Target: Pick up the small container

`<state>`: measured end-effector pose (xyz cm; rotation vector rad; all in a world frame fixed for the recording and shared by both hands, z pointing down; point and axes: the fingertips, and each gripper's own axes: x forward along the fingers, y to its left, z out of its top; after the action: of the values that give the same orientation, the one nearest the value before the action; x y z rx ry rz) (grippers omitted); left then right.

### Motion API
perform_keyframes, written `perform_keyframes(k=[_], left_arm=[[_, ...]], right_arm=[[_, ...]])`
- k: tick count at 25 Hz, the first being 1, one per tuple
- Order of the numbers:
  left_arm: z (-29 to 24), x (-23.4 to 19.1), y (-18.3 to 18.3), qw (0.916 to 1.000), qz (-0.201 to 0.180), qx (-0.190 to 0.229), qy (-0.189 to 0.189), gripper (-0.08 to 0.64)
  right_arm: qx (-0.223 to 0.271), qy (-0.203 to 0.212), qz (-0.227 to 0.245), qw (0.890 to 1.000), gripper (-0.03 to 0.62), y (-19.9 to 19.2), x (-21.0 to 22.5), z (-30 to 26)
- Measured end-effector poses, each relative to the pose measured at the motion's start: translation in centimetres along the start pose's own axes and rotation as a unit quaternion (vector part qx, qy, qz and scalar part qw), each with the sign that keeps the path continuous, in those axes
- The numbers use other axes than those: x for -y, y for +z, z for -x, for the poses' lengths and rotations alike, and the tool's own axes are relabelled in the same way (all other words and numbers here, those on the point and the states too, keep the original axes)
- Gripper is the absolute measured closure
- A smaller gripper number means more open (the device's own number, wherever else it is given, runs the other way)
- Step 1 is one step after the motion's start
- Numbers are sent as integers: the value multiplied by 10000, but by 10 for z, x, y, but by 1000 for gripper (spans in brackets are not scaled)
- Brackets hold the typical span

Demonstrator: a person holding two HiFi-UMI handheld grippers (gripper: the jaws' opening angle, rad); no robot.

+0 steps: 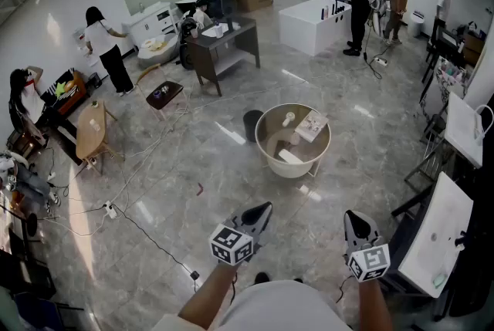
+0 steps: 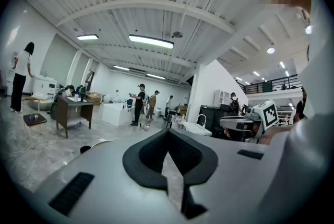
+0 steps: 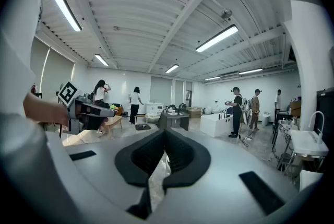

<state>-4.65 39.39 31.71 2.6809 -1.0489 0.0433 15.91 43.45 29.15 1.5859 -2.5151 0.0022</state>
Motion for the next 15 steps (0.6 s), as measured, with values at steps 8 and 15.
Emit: perform_keyframes(k=[8,15], left_arm=[[0,-2,-2,10000,37,-1,4,546],[4,-2,-2,10000,44,-2,30,546]], right_arm=[[12,9,-18,10000,581,0,-1,1],[41,-10,-85,10000,581,1,-2,3]])
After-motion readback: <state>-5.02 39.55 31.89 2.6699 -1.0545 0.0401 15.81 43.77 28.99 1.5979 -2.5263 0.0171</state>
